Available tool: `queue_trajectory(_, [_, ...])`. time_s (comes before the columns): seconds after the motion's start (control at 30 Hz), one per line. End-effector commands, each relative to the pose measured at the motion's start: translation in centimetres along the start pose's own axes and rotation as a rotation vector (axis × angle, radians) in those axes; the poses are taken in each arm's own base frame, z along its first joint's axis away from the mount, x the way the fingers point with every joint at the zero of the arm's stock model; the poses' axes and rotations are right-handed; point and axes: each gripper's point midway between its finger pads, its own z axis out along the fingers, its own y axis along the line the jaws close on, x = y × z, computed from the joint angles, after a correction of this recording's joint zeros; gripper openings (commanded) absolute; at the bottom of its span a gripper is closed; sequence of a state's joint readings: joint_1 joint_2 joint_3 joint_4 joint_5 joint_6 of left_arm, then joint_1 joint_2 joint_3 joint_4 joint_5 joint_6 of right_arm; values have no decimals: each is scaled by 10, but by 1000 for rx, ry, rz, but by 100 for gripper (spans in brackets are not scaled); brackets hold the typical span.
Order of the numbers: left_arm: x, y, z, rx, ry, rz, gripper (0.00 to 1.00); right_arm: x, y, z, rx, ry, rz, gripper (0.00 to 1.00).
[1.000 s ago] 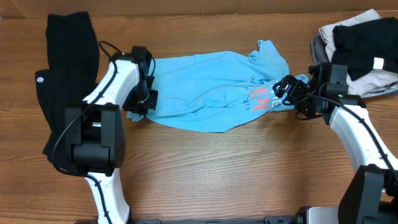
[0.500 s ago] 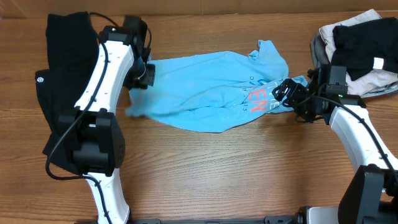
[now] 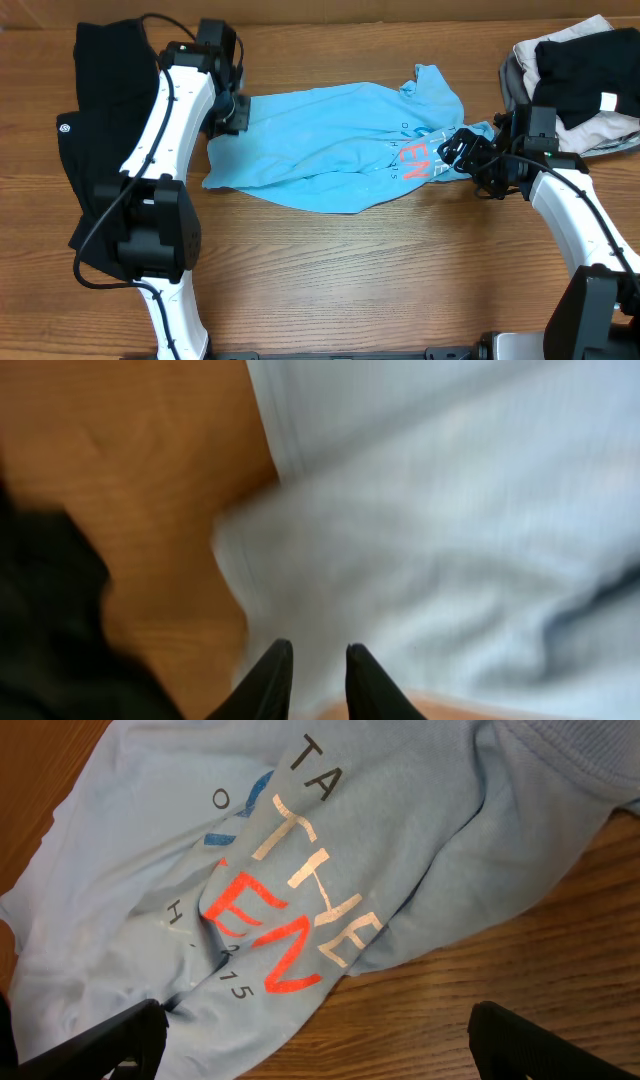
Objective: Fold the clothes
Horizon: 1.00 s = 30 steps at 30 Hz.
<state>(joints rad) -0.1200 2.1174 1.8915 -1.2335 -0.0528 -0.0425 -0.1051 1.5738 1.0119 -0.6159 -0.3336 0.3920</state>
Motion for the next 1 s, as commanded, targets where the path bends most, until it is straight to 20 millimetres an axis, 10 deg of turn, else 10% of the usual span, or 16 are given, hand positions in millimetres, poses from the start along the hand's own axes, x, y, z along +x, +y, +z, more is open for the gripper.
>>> queue_trajectory(0.0, [31, -9, 5, 60, 126, 9, 22, -6, 4, -4, -6, -20, -10, 100])
queue_trajectory(0.4, [76, -5, 33, 34, 281, 63, 43, -6, 4, -4, -6, -19, -10, 100])
queue_trajectory(0.67, [80, -9, 76, 3, 234, 106, 48, -6, 4, -4, -6, -19, -14, 100])
queue_trajectory(0.97, [74, -29, 77, -81, 190, 205, 49, -6, 4, -4, -6, -20, -14, 100])
